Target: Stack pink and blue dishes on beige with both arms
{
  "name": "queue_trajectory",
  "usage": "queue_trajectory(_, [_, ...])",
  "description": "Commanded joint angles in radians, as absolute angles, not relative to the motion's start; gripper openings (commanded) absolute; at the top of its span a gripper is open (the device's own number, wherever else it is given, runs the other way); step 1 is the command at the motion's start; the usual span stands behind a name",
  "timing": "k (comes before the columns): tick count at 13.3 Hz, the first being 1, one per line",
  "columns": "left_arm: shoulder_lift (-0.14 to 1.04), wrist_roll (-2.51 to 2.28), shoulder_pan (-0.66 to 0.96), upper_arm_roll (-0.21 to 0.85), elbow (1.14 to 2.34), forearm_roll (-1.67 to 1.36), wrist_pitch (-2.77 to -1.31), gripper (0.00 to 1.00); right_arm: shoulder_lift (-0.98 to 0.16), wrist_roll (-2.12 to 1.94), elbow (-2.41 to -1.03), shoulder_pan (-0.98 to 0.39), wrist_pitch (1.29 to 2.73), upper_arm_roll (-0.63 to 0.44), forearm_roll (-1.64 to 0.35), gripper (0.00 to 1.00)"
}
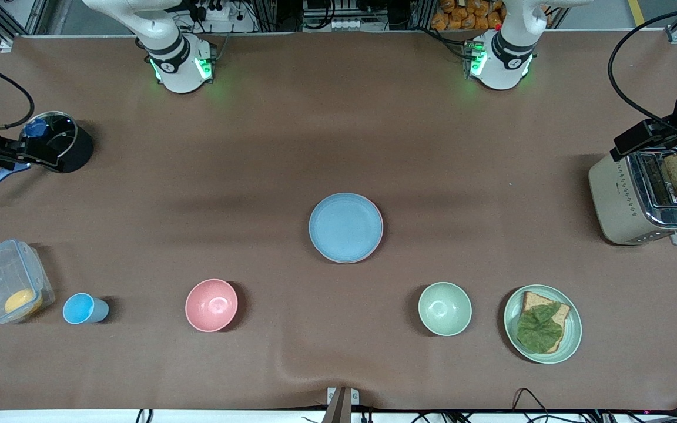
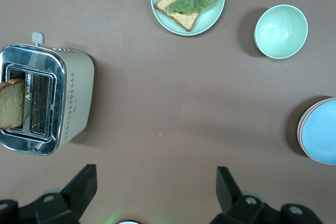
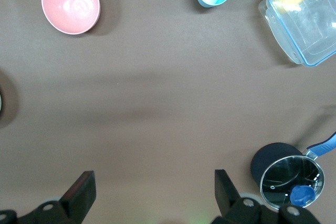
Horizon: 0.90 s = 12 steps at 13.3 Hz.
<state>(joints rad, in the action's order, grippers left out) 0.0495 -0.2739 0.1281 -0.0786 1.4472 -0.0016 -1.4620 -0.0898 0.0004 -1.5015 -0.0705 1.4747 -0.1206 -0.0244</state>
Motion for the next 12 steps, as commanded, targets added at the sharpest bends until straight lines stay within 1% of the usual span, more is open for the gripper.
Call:
queue_trajectory(1, [0.02,-0.25,0.12,-0.075,1.462,-0.009,-1.44,1.0,-0.098,0.02,-1.483,-0.081,1.468,-0.13,-0.018,1.0])
queue_trajectory(3, [0.006,-0.241,0.12,-0.077,1.483,-0.009,-1.434,1.0,-0.098,0.02,-1.483,-0.081,1.47,-0.13,-0.018,1.0])
queue_trajectory(12, [0.038,-0.186,0.126,-0.078,1.447,-0.011,-1.44,1.0,-0.1,0.018,-1.483,-0.08,1.486,-0.13,-0.02,1.0])
